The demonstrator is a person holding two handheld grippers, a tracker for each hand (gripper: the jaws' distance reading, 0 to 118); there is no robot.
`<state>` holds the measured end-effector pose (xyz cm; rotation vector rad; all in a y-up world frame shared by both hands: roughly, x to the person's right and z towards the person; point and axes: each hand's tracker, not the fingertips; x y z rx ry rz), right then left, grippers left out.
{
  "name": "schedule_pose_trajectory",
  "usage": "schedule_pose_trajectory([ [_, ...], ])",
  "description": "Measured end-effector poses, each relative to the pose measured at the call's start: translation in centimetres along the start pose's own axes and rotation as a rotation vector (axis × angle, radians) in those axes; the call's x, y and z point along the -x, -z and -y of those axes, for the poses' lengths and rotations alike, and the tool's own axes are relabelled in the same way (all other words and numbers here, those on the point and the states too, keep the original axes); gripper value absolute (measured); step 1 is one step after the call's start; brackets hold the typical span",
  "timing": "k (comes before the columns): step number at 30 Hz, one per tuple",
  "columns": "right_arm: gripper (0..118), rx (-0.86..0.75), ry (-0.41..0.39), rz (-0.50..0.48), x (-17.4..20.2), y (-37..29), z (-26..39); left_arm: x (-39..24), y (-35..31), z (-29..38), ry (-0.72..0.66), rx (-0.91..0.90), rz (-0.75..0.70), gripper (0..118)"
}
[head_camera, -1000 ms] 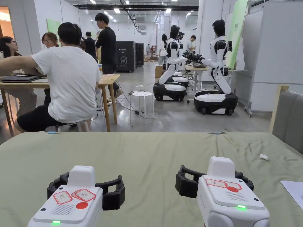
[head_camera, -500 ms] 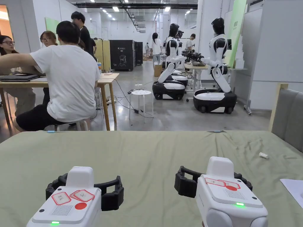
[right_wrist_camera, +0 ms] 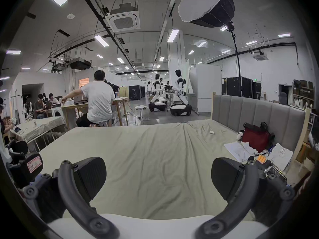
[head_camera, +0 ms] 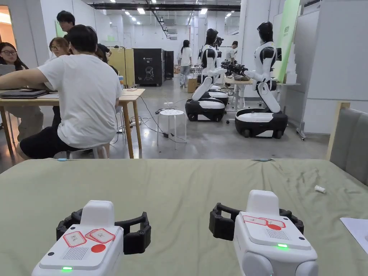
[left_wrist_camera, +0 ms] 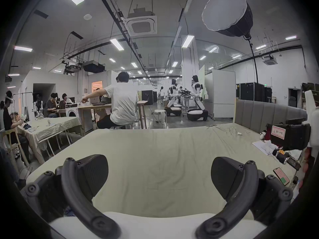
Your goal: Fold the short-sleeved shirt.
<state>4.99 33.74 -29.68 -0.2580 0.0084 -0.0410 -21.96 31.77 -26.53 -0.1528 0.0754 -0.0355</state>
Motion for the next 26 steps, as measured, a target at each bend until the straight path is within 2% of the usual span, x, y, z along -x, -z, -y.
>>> schedule_pose_trajectory([
  [7, 118, 0.014, 0.015, -0.043, -0.23, -0.16, -0.12, -0.05, 0.0, 0.01, 0.001, -0.002, 0.001, 118],
  [21, 118, -0.019, -0.05, -0.046, 0.13, -0.59, -0.02, -0.25, -0.07, 0.06, 0.0, -0.002, 0.002, 118],
  [26, 118, 0.019, -0.005, -0.058, 0.01, -0.48, -0.16, -0.25, 0.0, 0.13, 0.001, -0.001, 0.007, 118],
])
